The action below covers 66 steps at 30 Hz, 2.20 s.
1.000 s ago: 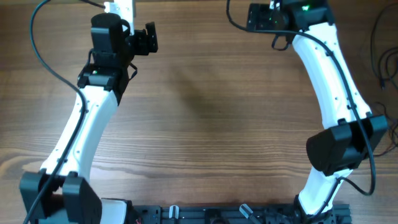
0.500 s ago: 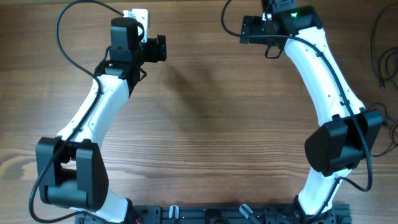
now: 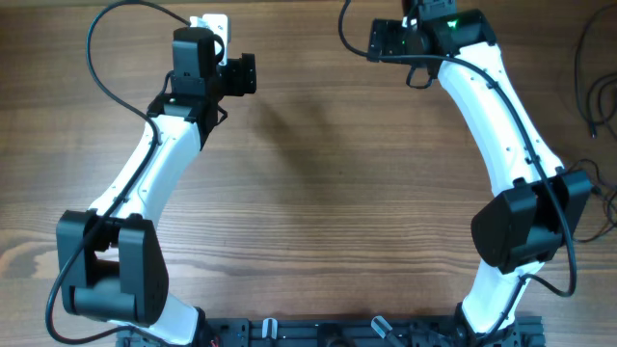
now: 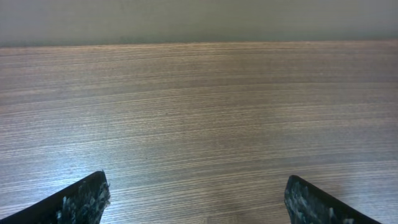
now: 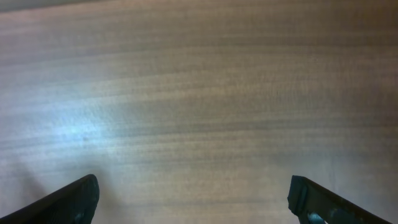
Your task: Untangle cables
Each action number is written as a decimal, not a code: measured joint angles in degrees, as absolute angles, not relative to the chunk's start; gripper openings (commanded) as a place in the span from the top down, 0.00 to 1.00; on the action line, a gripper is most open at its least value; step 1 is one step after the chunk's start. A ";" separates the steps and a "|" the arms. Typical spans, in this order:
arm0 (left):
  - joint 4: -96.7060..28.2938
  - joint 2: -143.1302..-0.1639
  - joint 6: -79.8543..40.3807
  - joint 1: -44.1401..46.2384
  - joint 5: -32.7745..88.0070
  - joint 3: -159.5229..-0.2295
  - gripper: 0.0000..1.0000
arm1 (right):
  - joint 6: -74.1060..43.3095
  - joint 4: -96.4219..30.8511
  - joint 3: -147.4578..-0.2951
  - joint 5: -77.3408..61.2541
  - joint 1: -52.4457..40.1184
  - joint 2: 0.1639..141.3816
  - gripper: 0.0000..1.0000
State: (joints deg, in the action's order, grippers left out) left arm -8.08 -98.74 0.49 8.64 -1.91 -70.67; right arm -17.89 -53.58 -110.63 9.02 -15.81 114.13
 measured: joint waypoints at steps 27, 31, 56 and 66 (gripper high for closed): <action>-10.24 -99.22 -2.66 8.64 -6.24 -70.67 0.10 | -17.72 -44.34 -100.73 9.50 -17.47 114.15 0.00; -10.31 -99.22 -2.87 8.64 -6.39 -70.67 0.01 | -17.74 -45.47 -100.73 9.50 -17.47 114.15 0.00; -21.28 -99.24 -3.18 8.64 -6.63 -70.81 0.00 | -18.85 -51.94 -100.68 6.20 -17.47 114.15 0.00; -18.90 -99.24 -3.18 8.64 -6.63 -70.81 0.00 | -18.85 -52.16 -100.68 6.00 -17.47 114.15 0.00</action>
